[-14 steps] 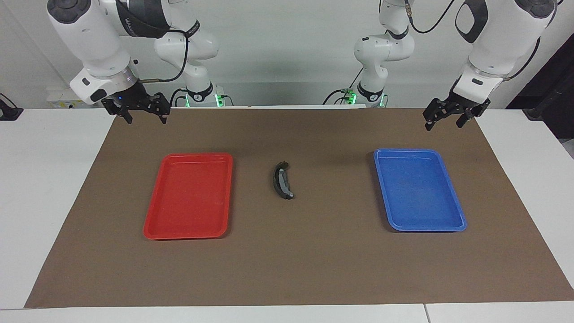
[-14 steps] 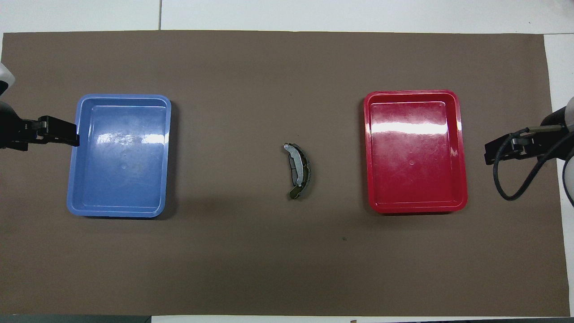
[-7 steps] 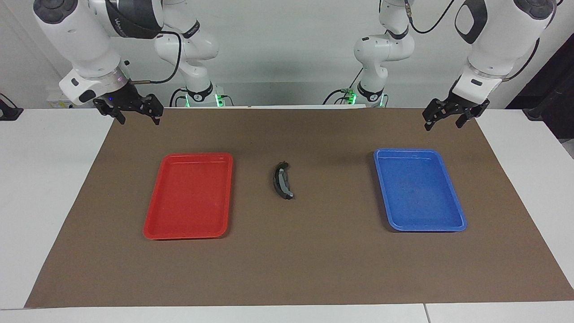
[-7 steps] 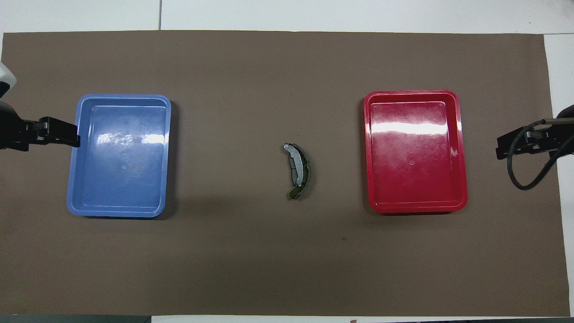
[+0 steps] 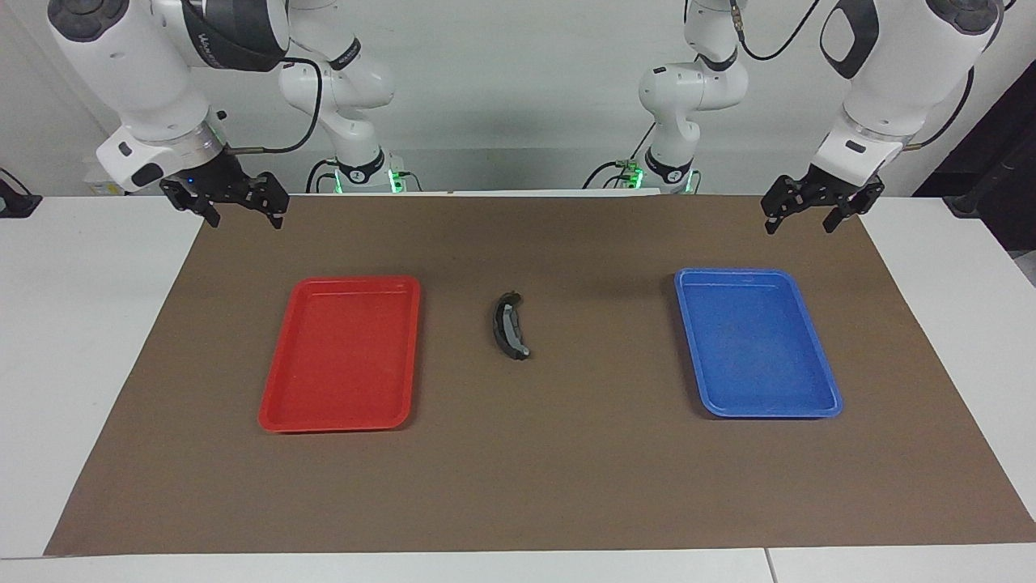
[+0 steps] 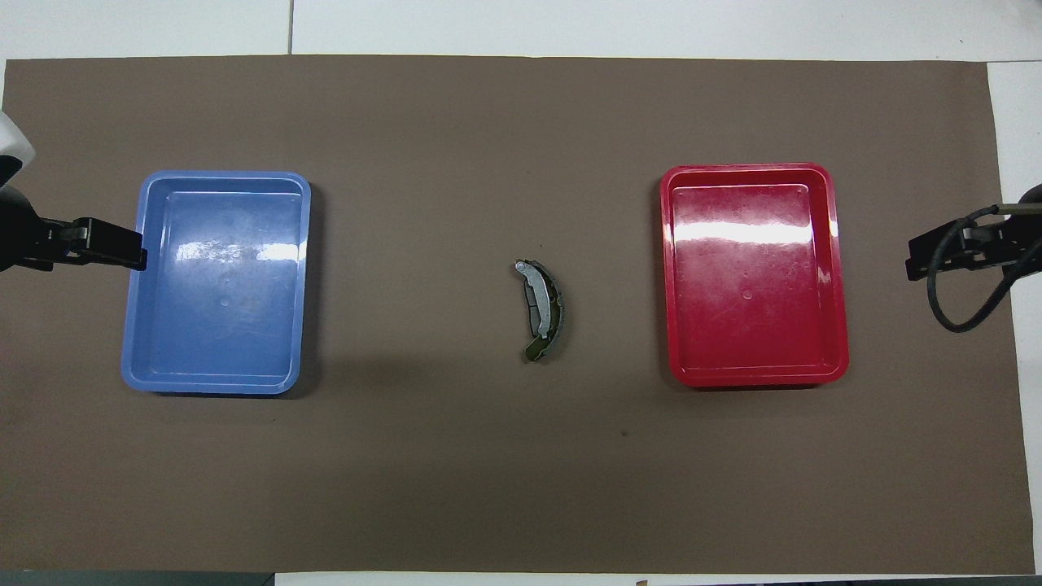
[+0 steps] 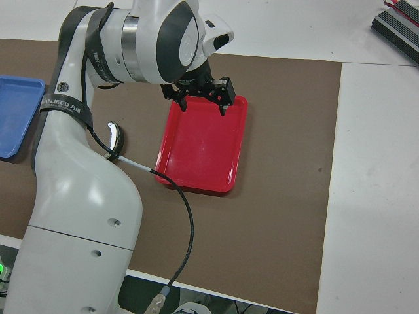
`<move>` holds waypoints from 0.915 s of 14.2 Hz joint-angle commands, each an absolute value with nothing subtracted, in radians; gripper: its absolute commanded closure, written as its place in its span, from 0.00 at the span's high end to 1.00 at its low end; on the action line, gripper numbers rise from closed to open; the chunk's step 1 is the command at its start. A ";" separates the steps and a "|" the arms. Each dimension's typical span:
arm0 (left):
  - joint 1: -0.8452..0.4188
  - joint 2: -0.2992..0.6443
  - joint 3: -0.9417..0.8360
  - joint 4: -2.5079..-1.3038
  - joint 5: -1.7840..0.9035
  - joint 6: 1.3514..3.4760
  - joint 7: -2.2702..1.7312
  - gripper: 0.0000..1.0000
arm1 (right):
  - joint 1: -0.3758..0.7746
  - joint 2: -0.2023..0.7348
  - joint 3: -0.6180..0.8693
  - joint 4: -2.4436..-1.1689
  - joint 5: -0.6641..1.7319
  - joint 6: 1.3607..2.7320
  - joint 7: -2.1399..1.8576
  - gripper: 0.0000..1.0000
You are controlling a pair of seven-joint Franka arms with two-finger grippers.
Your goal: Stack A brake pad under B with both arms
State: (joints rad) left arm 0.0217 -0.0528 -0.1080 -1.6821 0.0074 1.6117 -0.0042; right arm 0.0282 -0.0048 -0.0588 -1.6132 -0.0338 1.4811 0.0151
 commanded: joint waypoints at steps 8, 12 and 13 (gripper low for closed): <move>0.012 -0.072 -0.106 -1.694 -0.006 1.605 0.009 1.00 | 0.008 -0.008 -0.089 -1.588 -0.031 1.470 -0.061 1.00; 0.012 -0.072 -0.110 -1.695 -0.006 1.603 0.009 1.00 | 0.006 -0.008 -0.089 -1.588 -0.032 1.471 -0.066 1.00; 0.012 -0.072 -0.109 -1.694 -0.006 1.603 0.009 1.00 | 0.006 -0.008 -0.089 -1.588 -0.032 1.471 -0.066 1.00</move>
